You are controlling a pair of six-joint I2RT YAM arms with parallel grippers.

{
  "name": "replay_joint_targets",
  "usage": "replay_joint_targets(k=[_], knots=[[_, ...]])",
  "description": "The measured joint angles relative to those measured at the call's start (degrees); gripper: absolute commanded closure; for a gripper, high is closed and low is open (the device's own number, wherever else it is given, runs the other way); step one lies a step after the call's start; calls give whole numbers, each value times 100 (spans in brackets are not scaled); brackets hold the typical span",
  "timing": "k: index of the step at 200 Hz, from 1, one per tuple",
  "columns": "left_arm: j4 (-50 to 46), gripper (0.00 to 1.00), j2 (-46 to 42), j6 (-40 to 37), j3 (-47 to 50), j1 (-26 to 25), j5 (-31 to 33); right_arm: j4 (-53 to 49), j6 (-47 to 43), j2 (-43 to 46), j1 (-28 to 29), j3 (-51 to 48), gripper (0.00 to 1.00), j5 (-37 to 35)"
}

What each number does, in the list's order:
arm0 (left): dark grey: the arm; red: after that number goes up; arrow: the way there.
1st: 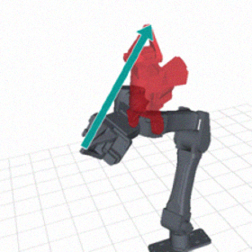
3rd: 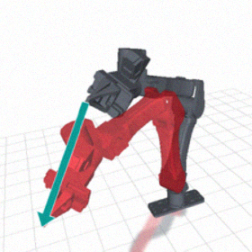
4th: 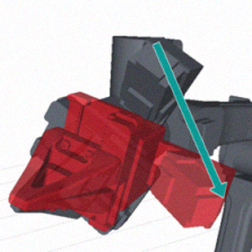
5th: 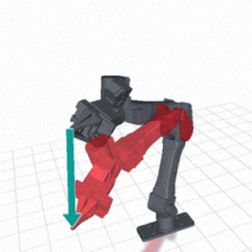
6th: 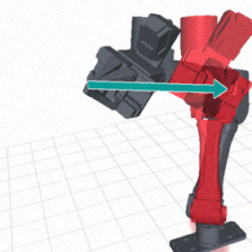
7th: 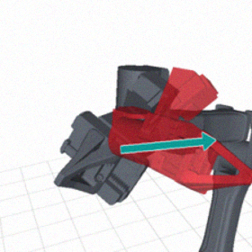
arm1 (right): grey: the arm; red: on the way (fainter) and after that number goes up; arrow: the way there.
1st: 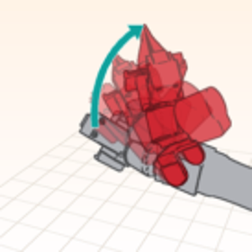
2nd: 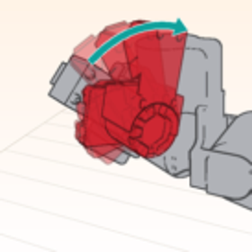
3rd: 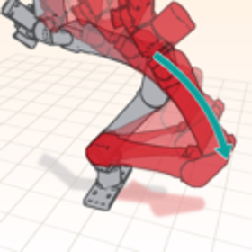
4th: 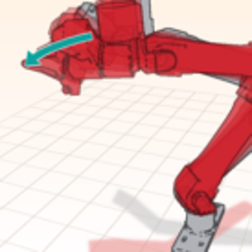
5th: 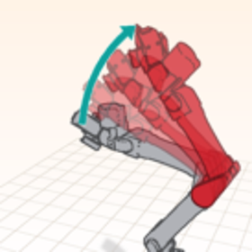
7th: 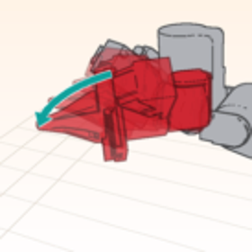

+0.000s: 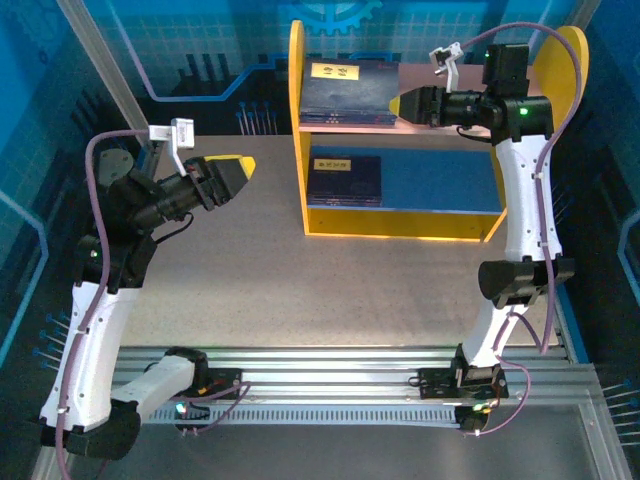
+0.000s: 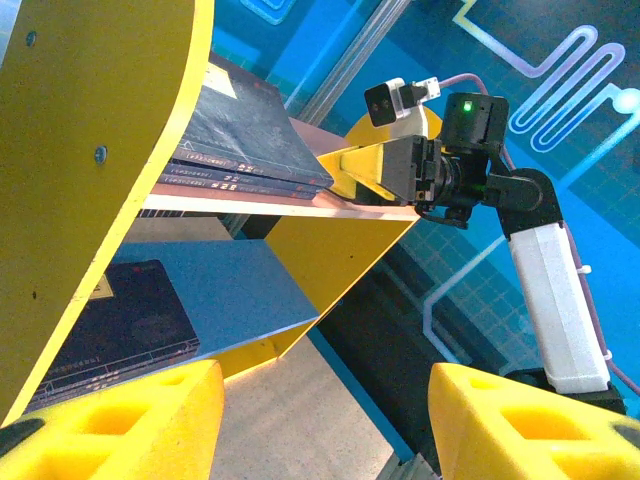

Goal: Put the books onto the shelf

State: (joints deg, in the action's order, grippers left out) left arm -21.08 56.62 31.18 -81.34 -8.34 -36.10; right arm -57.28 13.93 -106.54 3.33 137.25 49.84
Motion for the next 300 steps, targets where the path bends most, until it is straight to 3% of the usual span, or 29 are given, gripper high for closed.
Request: replay_joint_targets(k=[245, 300], knots=[[-2, 42, -57, 0, 15, 37, -42, -142, 37, -411, 111, 577, 42, -20], [-15, 38, -118, -11, 20, 81, -33, -146, 42, -407, 109, 599, 37, -85]])
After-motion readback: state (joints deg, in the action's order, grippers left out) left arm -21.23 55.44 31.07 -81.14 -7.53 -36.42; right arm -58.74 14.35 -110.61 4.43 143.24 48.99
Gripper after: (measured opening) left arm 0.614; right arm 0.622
